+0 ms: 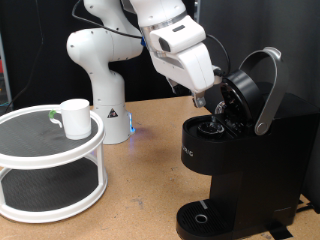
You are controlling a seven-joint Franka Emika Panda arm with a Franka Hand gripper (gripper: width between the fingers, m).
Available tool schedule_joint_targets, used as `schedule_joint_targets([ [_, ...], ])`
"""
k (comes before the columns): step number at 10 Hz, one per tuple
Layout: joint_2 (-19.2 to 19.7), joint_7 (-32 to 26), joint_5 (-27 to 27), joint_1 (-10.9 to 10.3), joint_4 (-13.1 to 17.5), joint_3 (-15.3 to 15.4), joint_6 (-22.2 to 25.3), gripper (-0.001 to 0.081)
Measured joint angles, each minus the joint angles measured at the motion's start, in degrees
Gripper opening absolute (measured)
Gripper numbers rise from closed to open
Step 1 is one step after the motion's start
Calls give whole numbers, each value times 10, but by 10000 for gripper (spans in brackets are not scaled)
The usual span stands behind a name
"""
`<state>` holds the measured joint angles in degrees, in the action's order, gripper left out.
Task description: Make a cup of coffee with the keurig machine
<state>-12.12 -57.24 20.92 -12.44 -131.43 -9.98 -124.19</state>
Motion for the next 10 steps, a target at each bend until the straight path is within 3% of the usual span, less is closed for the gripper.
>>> schedule_joint_targets([
  [5,-18,9,80,2,7,-21,4,803],
  [10,-51,40,94,5,54,-33,68,803],
])
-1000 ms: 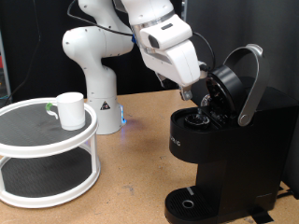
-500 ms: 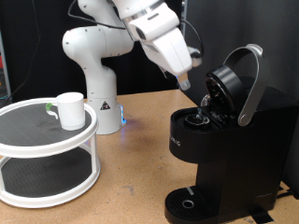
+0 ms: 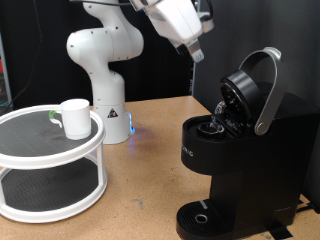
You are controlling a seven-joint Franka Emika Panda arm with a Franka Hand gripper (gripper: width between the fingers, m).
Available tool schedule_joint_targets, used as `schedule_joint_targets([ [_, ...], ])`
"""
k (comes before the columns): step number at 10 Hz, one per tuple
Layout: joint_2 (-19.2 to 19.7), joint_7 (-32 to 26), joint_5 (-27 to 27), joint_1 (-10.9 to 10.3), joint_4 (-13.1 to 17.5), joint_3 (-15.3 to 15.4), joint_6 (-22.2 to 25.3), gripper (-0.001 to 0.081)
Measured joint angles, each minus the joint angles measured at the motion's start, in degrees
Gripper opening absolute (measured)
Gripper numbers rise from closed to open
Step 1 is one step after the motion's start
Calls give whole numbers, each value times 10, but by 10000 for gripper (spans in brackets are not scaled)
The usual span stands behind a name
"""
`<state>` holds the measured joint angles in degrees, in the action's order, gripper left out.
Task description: Make a cup of coffee with the keurig machine
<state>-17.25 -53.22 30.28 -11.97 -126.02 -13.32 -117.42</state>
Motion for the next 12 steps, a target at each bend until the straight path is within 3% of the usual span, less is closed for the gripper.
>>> schedule_joint_targets([
  [6,-6,7,1,0,21,-7,31,803],
  [8,-6,7,33,-5,16,-3,12,803],
  [12,-2,23,63,-21,13,35,-27,803],
])
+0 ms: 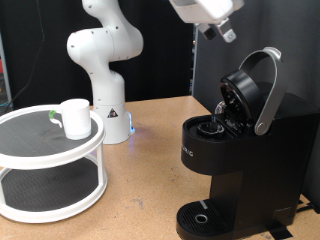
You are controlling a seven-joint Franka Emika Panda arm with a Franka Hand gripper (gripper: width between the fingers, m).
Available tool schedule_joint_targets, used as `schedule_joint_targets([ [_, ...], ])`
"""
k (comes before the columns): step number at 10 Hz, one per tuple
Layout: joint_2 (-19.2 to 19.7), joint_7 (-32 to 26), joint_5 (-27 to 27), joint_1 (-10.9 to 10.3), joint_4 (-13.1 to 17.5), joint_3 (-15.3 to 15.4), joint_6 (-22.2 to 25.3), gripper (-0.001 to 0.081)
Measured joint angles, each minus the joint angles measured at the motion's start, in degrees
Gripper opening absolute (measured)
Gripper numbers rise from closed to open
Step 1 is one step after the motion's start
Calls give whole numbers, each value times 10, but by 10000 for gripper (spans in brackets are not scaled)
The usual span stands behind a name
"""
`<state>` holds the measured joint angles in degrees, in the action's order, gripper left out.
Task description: Make a cup of coffee with the keurig machine
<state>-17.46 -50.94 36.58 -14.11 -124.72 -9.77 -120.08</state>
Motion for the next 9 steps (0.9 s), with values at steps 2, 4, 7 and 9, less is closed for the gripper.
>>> schedule_joint_targets([
  [2,6,17,0,-3,0,26,-23,803],
  [4,14,42,-3,-4,0,51,-39,803],
  [7,23,63,-3,-5,3,79,-60,799],
  [9,25,71,-3,-6,4,92,-71,628],
])
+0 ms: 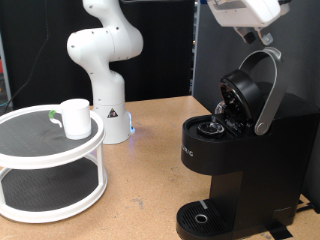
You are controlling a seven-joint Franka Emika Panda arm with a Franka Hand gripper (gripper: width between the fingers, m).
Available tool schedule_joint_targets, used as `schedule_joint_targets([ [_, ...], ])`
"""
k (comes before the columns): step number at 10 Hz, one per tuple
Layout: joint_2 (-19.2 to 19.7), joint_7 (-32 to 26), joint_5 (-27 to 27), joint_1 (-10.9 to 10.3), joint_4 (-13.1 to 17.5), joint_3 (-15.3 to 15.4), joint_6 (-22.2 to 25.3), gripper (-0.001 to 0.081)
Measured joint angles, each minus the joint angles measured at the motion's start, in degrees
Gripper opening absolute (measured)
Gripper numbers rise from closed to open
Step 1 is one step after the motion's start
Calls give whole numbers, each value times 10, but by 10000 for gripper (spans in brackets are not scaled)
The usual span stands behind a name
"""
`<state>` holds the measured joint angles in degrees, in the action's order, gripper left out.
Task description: Make a cup of coffee with the keurig machine
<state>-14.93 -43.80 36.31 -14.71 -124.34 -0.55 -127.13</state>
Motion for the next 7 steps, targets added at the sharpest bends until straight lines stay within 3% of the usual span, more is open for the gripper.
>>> schedule_joint_targets([
  [1,1,4,0,0,0,6,-5,451],
  [2,1,5,1,0,0,12,-12,451],
  [3,1,6,4,-1,1,18,-20,250],
  [4,0,7,6,-2,3,24,-24,250],
  [6,1,17,4,-2,8,35,-24,24],
  [7,1,26,-2,-2,8,41,-24,24],
])
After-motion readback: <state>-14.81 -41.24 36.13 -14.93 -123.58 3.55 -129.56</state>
